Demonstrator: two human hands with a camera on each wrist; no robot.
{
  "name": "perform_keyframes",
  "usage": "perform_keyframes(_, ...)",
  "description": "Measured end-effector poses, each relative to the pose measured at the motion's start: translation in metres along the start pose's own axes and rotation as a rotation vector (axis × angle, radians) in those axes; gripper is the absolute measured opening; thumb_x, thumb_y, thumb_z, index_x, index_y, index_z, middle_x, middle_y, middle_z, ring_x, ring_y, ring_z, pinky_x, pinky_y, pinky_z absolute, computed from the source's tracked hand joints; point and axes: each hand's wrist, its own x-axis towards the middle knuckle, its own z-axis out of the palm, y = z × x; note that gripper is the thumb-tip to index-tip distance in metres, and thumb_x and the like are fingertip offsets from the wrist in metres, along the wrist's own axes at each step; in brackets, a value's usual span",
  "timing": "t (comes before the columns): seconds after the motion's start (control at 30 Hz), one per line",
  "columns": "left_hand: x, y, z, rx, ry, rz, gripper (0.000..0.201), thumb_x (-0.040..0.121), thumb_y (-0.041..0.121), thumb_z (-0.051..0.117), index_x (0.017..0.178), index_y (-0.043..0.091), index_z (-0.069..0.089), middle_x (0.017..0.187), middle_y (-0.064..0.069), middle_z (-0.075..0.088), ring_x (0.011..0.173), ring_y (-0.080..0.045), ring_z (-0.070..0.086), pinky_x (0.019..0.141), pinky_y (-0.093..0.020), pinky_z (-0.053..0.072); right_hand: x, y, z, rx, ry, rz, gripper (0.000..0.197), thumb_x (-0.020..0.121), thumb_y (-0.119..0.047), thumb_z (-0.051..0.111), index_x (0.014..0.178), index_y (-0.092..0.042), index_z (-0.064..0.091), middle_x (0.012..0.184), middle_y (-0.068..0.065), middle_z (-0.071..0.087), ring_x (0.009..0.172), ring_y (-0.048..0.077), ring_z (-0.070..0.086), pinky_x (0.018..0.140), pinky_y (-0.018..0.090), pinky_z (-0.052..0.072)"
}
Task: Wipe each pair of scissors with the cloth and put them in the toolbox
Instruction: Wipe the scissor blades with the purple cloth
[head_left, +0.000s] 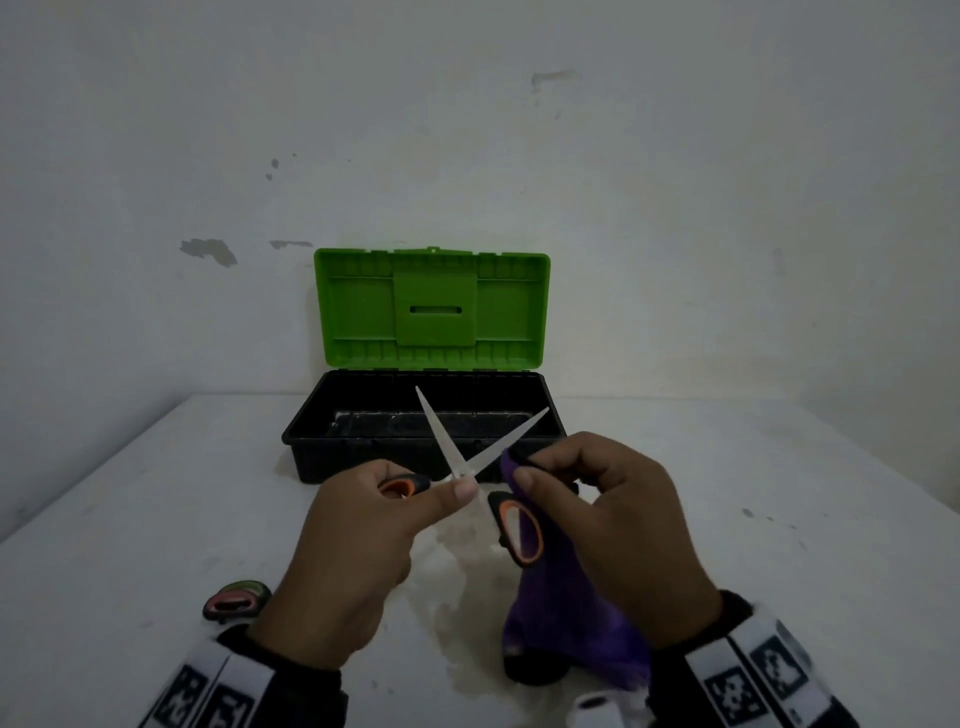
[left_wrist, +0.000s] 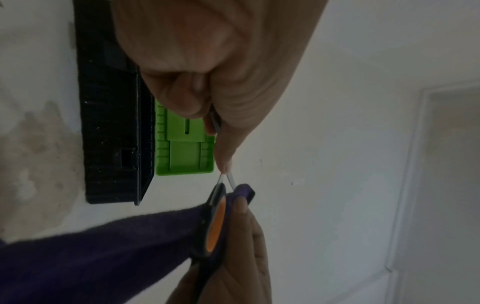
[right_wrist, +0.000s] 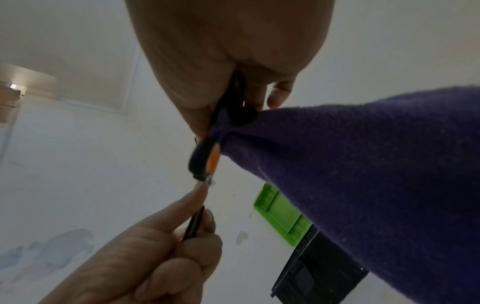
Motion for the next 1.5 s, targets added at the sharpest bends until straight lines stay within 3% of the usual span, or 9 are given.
perform_keyframes(0.1,-0.001,-0.001,0.004,-0.031,-0.053,-0.037,0.057,0.056,0.033,0.086,0.084,-0.006,0.056,0.050,0.000,0.034,0.040,-0.010,0.023,0.037,-0.022,0.024,0.000,-0.003,0.006,0.029,-0.010,0.023,0.011,0.079,-0.015,0.080,0.073,-0.022,0.074,0.069,-0.012,0.070,0.068,0.006,0.066,0.063,0.008,0.044)
perform_keyframes(0.27,-0.004,0.001,0.006,-0.054,-0.078,-0.055,0.049,0.053,0.036,0.085,0.074,0.006,0.053,0.051,-0.001,0.034,0.040,-0.011,0.023,0.038,-0.022,0.024,-0.002,-0.006,0.011,0.040,0.007,0.090,0.013,0.079,-0.018,0.080,0.069,-0.023,0.072,0.064,-0.010,0.070,0.063,0.006,0.066,0.059,0.012,0.047)
perform_keyframes(0.5,-0.006,0.002,0.007,-0.034,-0.074,-0.025,0.048,0.056,0.038,0.084,0.068,0.009,0.048,0.049,-0.001,0.033,0.038,-0.011,0.022,0.038,-0.022,0.024,0.006,-0.004,0.004,0.024,0.132,0.094,0.011,0.079,-0.017,0.079,0.071,-0.021,0.073,0.066,-0.008,0.071,0.062,0.007,0.065,0.057,0.013,0.047)
perform_keyframes(0.67,-0.004,0.003,0.004,-0.014,-0.083,-0.002,0.049,0.056,0.037,0.085,0.072,0.005,0.051,0.047,0.002,0.033,0.037,-0.009,0.023,0.036,-0.022,0.025,0.000,-0.010,0.008,-0.036,0.102,0.065,0.013,0.080,-0.017,0.078,0.071,-0.023,0.072,0.065,-0.010,0.070,0.063,0.005,0.065,0.057,0.011,0.047)
perform_keyframes(0.8,-0.004,0.001,0.003,0.007,-0.073,0.036,0.047,0.058,0.035,0.085,0.068,0.007,0.049,0.045,0.004,0.033,0.036,-0.008,0.023,0.035,-0.022,0.025,0.008,0.000,0.001,-0.054,0.213,0.075,0.014,0.081,-0.021,0.078,0.069,-0.025,0.070,0.066,-0.012,0.069,0.064,0.005,0.064,0.060,0.013,0.048)
perform_keyframes(0.93,-0.003,0.001,0.002,0.014,-0.075,0.042,0.044,0.061,0.031,0.085,0.065,0.008,0.048,0.043,0.006,0.034,0.035,-0.007,0.024,0.035,-0.022,0.026,0.003,-0.005,0.004,-0.038,0.153,0.078,0.014,0.081,-0.020,0.078,0.069,-0.024,0.070,0.065,-0.009,0.069,0.063,0.007,0.065,0.059,0.018,0.050)
perform_keyframes(1.07,-0.004,0.001,0.002,0.057,-0.073,0.085,0.041,0.062,0.032,0.084,0.061,0.011,0.048,0.042,0.008,0.036,0.034,-0.004,0.027,0.038,-0.021,0.027,0.011,0.004,-0.004,-0.003,0.228,0.092,0.015,0.081,-0.019,0.078,0.069,-0.024,0.070,0.066,-0.010,0.070,0.061,0.007,0.064,0.058,0.016,0.047)
perform_keyframes(1.43,-0.004,0.000,0.002,0.106,-0.050,0.128,0.043,0.054,0.039,0.083,0.058,0.015,0.048,0.043,0.008,0.037,0.036,-0.005,0.029,0.042,-0.024,0.028,0.007,0.009,-0.004,-0.024,0.225,0.096,0.017,0.082,-0.018,0.076,0.068,-0.025,0.069,0.065,-0.012,0.069,0.058,0.005,0.061,0.054,0.011,0.043)
perform_keyframes(1.5,-0.004,0.000,0.002,0.099,-0.057,0.116,0.043,0.055,0.037,0.084,0.058,0.015,0.047,0.042,0.008,0.036,0.035,-0.005,0.028,0.041,-0.024,0.028,0.005,0.007,-0.002,-0.011,0.207,0.111,0.015,0.082,-0.019,0.077,0.069,-0.023,0.070,0.065,-0.010,0.070,0.059,0.006,0.062,0.055,0.016,0.048)
